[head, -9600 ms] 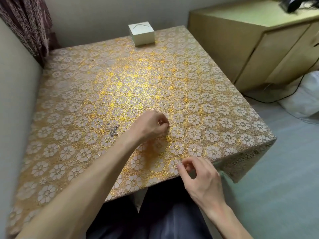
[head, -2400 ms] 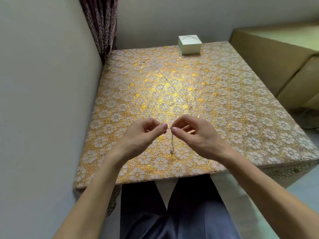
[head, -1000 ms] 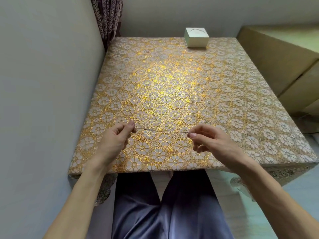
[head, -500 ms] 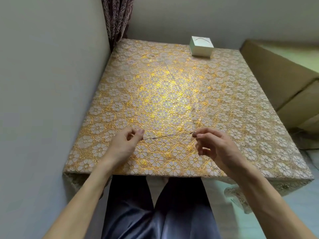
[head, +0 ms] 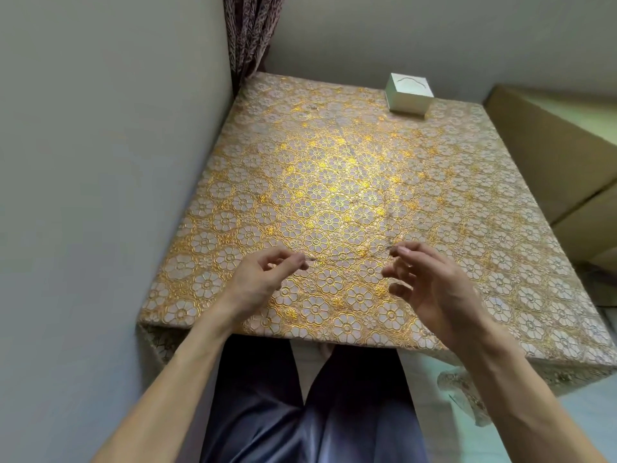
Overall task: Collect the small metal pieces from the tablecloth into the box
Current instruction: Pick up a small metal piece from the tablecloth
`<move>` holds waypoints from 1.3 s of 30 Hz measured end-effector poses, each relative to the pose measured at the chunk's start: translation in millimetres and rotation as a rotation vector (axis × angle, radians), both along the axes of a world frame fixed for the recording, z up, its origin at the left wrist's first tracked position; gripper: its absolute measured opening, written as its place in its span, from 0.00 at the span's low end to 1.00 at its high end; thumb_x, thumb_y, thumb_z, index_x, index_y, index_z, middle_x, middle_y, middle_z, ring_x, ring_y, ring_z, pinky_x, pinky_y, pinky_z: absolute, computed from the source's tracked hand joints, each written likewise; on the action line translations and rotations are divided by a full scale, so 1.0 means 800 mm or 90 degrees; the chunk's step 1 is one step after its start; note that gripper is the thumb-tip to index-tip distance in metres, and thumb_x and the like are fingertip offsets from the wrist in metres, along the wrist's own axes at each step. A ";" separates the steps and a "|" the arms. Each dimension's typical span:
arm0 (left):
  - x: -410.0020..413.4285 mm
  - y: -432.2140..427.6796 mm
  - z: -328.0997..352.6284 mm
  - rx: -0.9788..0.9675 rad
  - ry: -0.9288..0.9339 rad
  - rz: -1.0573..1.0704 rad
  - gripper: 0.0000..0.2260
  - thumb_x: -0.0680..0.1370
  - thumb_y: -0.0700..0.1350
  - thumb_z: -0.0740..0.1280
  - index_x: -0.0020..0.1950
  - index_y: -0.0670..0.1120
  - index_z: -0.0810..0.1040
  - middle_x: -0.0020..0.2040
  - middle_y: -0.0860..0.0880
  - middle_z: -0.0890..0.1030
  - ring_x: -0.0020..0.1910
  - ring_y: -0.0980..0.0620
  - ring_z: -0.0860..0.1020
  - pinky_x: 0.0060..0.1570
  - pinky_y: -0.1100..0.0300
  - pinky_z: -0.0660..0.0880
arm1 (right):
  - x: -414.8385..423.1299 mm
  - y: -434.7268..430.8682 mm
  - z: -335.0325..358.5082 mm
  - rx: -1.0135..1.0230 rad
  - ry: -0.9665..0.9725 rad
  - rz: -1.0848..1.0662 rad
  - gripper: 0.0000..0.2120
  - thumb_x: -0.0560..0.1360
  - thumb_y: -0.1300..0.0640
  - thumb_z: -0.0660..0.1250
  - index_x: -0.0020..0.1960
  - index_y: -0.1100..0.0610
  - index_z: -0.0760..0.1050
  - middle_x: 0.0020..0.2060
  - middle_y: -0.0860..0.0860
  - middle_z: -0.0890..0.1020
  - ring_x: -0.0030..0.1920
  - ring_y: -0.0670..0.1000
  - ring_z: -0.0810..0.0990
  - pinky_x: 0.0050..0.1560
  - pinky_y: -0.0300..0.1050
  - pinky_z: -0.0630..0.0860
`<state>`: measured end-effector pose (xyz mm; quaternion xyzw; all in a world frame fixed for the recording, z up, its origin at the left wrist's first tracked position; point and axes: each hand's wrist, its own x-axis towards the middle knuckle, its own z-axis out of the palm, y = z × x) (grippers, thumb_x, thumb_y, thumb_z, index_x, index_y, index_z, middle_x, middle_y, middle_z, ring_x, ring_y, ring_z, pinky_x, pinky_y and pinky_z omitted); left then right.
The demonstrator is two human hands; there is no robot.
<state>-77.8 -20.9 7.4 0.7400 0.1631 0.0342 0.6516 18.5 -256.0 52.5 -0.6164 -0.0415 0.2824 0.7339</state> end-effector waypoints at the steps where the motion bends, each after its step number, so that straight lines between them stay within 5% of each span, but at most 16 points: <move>1: 0.000 0.002 -0.001 0.004 0.003 0.004 0.10 0.80 0.50 0.67 0.45 0.48 0.84 0.37 0.59 0.82 0.33 0.66 0.73 0.45 0.61 0.70 | -0.001 0.003 0.002 -0.005 -0.005 -0.005 0.07 0.71 0.56 0.67 0.47 0.58 0.77 0.33 0.47 0.80 0.41 0.50 0.80 0.43 0.46 0.71; 6: 0.000 0.004 0.001 -0.038 -0.001 -0.003 0.10 0.77 0.52 0.69 0.37 0.55 0.83 0.44 0.57 0.85 0.39 0.67 0.78 0.45 0.57 0.69 | -0.002 0.010 0.009 -0.006 -0.014 -0.005 0.09 0.70 0.56 0.69 0.49 0.59 0.80 0.32 0.47 0.81 0.40 0.49 0.80 0.43 0.44 0.71; 11: -0.002 0.007 0.006 -0.077 -0.017 -0.037 0.10 0.75 0.52 0.61 0.40 0.54 0.81 0.53 0.49 0.86 0.59 0.46 0.81 0.67 0.40 0.68 | -0.002 0.013 0.012 0.019 -0.007 0.006 0.10 0.71 0.58 0.68 0.50 0.60 0.81 0.32 0.50 0.77 0.37 0.49 0.79 0.41 0.45 0.69; 14: -0.002 0.006 0.004 -0.147 -0.035 -0.044 0.09 0.76 0.50 0.60 0.43 0.46 0.75 0.45 0.46 0.86 0.53 0.46 0.83 0.65 0.45 0.70 | -0.003 0.013 0.011 0.022 -0.008 0.009 0.11 0.71 0.58 0.67 0.52 0.61 0.80 0.33 0.51 0.77 0.36 0.49 0.79 0.40 0.45 0.69; 18: 0.001 0.004 0.005 -0.196 -0.051 -0.027 0.08 0.74 0.48 0.62 0.44 0.44 0.73 0.34 0.51 0.80 0.37 0.51 0.79 0.49 0.53 0.76 | -0.003 0.013 0.011 0.027 0.000 0.005 0.10 0.70 0.58 0.68 0.50 0.60 0.79 0.34 0.52 0.77 0.36 0.50 0.79 0.40 0.45 0.68; 24: 0.001 0.007 0.007 -0.180 -0.031 0.006 0.10 0.72 0.48 0.68 0.47 0.43 0.77 0.30 0.55 0.72 0.30 0.55 0.69 0.32 0.64 0.69 | -0.002 0.003 0.005 0.018 -0.001 -0.004 0.06 0.74 0.61 0.66 0.50 0.59 0.78 0.34 0.51 0.80 0.38 0.50 0.81 0.41 0.45 0.69; 33: 0.003 0.015 0.006 -0.165 -0.040 0.026 0.11 0.73 0.48 0.74 0.49 0.42 0.78 0.30 0.56 0.72 0.28 0.58 0.67 0.29 0.66 0.63 | -0.004 -0.013 -0.009 -0.028 -0.024 -0.041 0.08 0.79 0.64 0.65 0.56 0.58 0.79 0.46 0.53 0.86 0.48 0.51 0.84 0.49 0.46 0.74; 39: 0.003 0.014 0.004 -0.110 -0.025 0.067 0.10 0.74 0.48 0.71 0.51 0.44 0.82 0.34 0.50 0.72 0.31 0.55 0.66 0.31 0.63 0.62 | -0.003 -0.018 -0.015 -0.014 0.002 -0.062 0.16 0.69 0.58 0.70 0.57 0.58 0.79 0.46 0.54 0.87 0.46 0.50 0.84 0.48 0.45 0.74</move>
